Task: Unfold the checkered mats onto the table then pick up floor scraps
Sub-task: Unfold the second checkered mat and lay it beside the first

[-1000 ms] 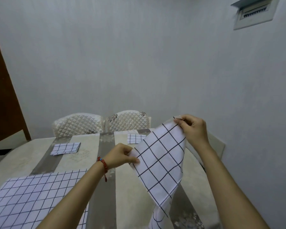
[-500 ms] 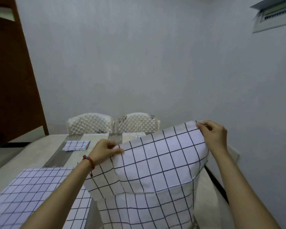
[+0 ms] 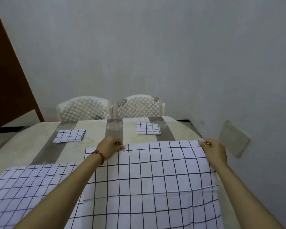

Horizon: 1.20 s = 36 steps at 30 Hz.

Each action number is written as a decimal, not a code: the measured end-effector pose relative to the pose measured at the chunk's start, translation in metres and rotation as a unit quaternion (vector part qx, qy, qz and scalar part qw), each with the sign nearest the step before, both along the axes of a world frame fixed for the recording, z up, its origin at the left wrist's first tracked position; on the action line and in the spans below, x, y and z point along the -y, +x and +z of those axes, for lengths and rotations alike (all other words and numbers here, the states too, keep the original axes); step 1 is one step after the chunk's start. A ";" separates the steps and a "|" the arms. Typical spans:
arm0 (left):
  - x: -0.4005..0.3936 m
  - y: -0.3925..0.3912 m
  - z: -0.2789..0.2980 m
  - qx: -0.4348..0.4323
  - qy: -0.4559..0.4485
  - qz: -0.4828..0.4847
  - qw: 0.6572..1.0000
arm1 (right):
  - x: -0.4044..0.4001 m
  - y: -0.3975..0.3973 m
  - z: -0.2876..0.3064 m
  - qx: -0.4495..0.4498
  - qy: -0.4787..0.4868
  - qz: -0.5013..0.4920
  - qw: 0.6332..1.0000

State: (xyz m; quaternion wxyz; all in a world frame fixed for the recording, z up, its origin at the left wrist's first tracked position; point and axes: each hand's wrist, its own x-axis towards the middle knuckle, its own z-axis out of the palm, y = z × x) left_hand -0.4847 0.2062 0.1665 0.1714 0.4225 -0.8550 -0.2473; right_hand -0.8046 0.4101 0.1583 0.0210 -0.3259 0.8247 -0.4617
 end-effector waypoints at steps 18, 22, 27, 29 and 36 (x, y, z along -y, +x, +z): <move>0.050 -0.054 -0.193 0.024 0.086 0.000 0.996 | 0.049 -0.034 -0.182 0.074 0.127 -0.064 0.987; 0.057 -0.058 -0.210 0.025 0.061 0.018 0.998 | 0.051 -0.036 -0.187 0.097 0.111 -0.069 0.987; 0.062 -0.063 -0.223 0.050 -0.004 0.070 0.996 | 0.034 -0.037 -0.192 0.126 0.128 -0.059 0.982; 0.059 -0.062 -0.224 0.037 -0.030 0.101 0.994 | 0.027 -0.037 -0.195 0.113 0.129 -0.043 0.984; -0.018 -0.030 -0.228 0.108 -0.033 0.072 0.991 | 0.036 -0.028 -0.201 0.079 0.102 -0.058 0.990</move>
